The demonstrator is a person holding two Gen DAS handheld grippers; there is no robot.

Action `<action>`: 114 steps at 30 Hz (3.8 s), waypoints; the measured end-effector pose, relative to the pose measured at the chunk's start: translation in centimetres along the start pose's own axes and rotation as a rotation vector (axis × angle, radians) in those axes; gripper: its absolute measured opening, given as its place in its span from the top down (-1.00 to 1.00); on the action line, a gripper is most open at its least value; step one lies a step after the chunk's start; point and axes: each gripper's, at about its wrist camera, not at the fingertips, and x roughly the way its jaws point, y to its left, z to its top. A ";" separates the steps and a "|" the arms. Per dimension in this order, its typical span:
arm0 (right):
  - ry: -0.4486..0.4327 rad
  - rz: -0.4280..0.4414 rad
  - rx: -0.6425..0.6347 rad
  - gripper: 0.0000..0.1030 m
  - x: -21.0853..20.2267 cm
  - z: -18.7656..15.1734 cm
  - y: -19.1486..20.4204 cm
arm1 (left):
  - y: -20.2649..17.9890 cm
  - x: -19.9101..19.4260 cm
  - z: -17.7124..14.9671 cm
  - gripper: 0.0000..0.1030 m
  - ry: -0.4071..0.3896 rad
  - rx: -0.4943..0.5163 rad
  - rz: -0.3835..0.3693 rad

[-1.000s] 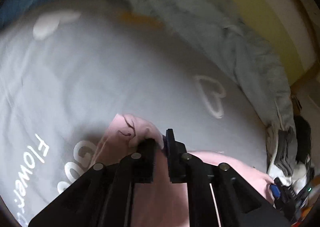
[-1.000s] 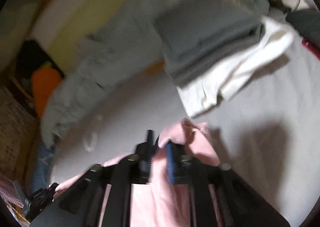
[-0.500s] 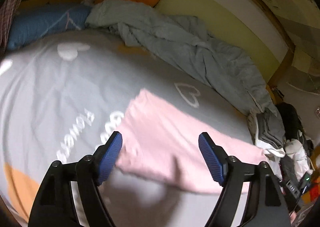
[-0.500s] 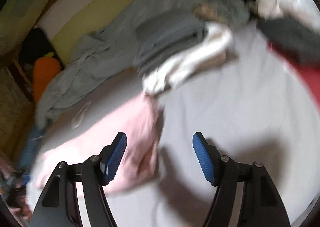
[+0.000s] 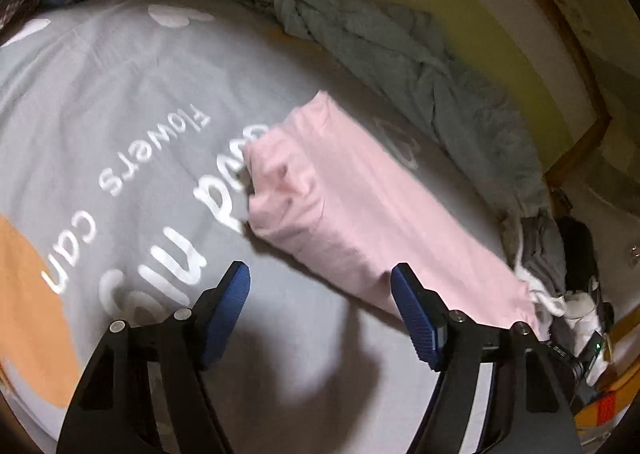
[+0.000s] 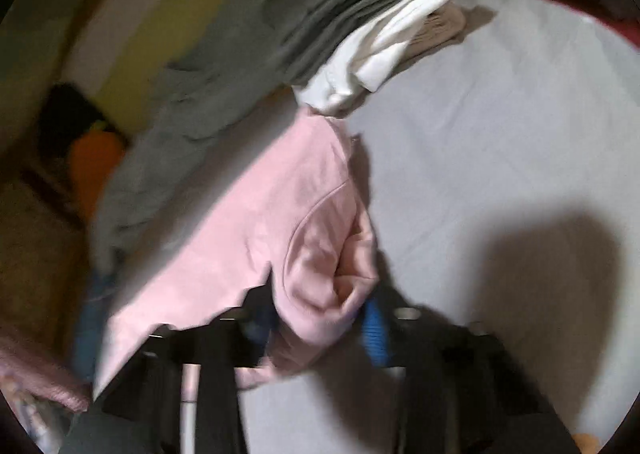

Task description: Fold small clothes

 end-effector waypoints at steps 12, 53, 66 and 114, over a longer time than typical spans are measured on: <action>-0.119 0.152 -0.512 0.66 -3.3 -4.8 24.2 | 3.2 -11.2 4.6 -0.36 -0.351 0.065 0.180; 0.118 0.325 -0.236 -0.37 1.9 -9.2 17.7 | 1.4 2.5 5.0 -0.46 0.051 0.121 -0.056; 0.231 0.429 -0.202 -0.37 5.4 -8.3 16.7 | 4.6 0.5 6.3 -0.48 -0.008 -0.038 -0.158; -0.485 -0.132 -0.300 -0.29 -6.2 22.4 -6.9 | -39.6 13.1 -0.5 -0.70 -0.254 0.672 -0.381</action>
